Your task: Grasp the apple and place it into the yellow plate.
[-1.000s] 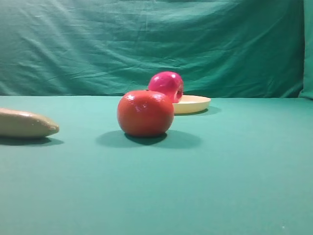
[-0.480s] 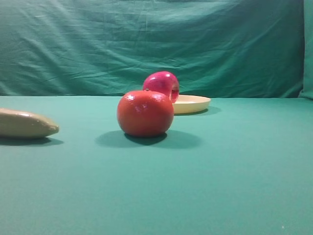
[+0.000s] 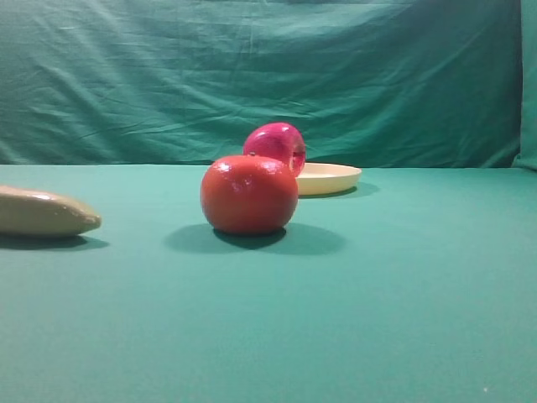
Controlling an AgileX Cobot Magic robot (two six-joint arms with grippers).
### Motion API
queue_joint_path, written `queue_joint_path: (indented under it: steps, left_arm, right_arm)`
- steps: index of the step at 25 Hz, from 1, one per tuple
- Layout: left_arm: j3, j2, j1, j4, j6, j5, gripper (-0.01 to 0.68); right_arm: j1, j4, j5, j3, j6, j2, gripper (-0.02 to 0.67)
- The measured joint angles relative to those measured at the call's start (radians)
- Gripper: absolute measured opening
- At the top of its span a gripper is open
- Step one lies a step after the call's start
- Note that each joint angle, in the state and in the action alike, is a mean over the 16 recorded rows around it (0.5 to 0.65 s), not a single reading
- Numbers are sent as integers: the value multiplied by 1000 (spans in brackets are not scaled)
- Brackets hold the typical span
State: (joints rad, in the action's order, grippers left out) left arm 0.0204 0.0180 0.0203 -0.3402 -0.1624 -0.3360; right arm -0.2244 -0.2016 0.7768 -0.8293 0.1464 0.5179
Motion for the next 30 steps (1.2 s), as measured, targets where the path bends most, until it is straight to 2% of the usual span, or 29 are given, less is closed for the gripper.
queue_joint_path:
  steps: [9,21,30]
  left_arm:
    - [0,0,0,0,0,0,157]
    - [0,0,0,0,0,0,157]
    - [0,0,0,0,0,0,157]
  right_arm:
    - [53,164,-57,164,-142,-122,0]
    - [142,203,-199,521,-149,-428,0]
    - [176,215,-298,743,-149,-528,0]
